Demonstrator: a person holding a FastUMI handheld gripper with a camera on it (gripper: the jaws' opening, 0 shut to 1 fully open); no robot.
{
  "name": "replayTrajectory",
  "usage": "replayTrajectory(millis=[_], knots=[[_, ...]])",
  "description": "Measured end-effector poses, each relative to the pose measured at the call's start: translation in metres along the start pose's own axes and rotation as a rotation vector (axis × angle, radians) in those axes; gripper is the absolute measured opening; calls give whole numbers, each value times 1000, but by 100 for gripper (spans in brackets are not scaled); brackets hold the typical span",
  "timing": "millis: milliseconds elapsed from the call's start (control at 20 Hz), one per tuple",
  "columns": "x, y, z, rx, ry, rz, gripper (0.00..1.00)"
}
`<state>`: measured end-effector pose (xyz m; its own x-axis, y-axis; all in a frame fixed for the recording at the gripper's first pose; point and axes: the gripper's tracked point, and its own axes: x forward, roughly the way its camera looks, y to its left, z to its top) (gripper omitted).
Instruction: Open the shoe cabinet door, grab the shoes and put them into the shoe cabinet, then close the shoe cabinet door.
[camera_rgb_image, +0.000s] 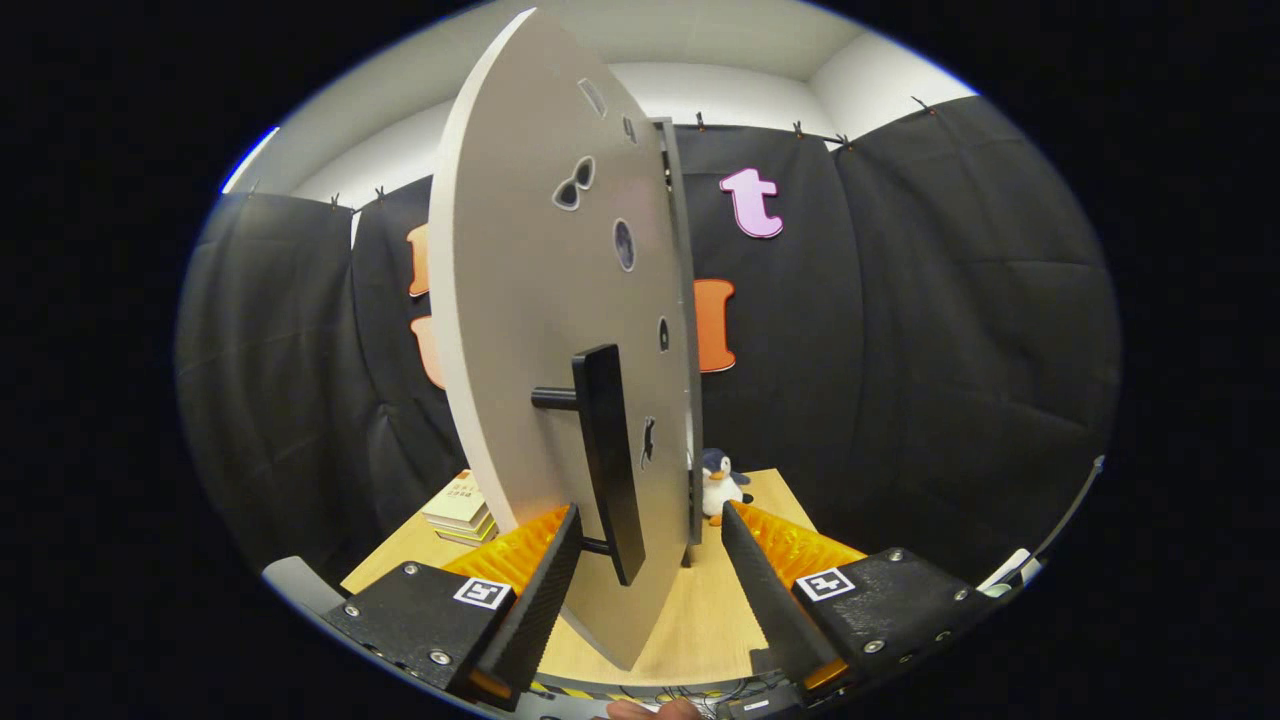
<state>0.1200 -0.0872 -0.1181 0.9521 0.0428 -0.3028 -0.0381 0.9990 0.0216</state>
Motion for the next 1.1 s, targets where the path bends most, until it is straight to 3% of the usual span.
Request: replayTrajectory(millis=[600, 1100], knots=[[47, 109, 11, -6, 21, 25, 89], [127, 186, 24, -2, 45, 95, 89]])
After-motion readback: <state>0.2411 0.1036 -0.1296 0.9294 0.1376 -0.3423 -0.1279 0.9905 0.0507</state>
